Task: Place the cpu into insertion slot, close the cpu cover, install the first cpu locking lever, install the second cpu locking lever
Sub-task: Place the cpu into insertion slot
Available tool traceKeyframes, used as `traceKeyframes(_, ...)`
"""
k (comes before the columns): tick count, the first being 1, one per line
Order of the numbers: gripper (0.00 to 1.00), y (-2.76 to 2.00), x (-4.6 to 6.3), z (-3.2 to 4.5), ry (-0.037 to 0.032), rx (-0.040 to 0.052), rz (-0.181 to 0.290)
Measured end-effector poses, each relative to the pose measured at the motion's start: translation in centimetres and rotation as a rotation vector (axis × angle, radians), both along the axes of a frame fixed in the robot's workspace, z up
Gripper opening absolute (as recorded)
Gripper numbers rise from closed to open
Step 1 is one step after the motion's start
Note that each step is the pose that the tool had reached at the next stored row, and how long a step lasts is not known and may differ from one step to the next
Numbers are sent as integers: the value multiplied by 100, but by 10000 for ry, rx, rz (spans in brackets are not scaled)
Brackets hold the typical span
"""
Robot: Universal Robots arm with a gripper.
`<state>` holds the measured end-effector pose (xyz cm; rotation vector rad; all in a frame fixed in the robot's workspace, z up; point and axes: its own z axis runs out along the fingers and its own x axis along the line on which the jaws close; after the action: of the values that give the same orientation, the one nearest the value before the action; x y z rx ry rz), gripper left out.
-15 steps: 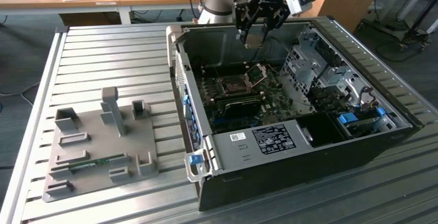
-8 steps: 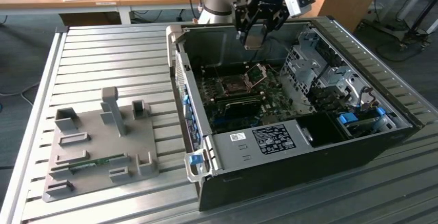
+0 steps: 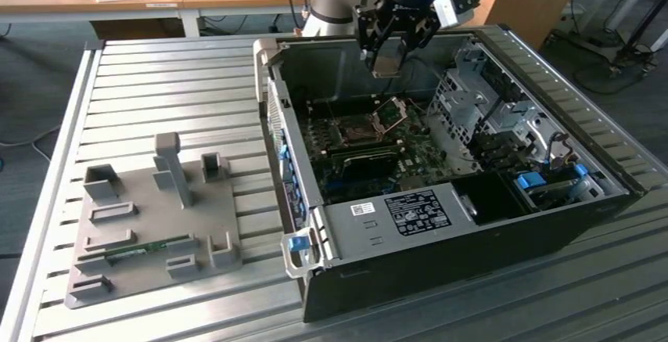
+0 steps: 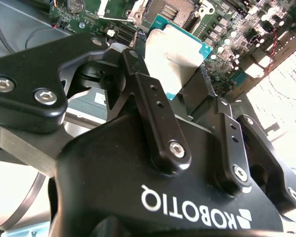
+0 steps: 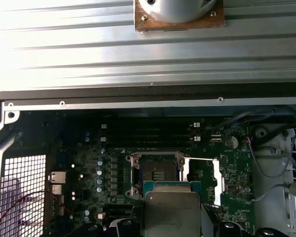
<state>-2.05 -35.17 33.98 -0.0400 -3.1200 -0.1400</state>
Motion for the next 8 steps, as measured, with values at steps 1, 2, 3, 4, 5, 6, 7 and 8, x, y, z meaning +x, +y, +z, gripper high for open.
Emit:
traceKeyframes(1,54,0,0,0,0,0,0)
traceKeyframes(2,54,0,0,0,0,0,0)
traceKeyframes(3,54,0,0,-1,0,0,0)
traceKeyframes(4,54,0,0,-2,0,0,0)
traceKeyframes(5,54,0,0,-6,0,0,0)
traceKeyframes(6,54,0,0,-10,0,0,0)
traceKeyframes(7,54,0,0,-11,0,0,0)
traceKeyframes(8,54,0,0,-13,0,1,0)
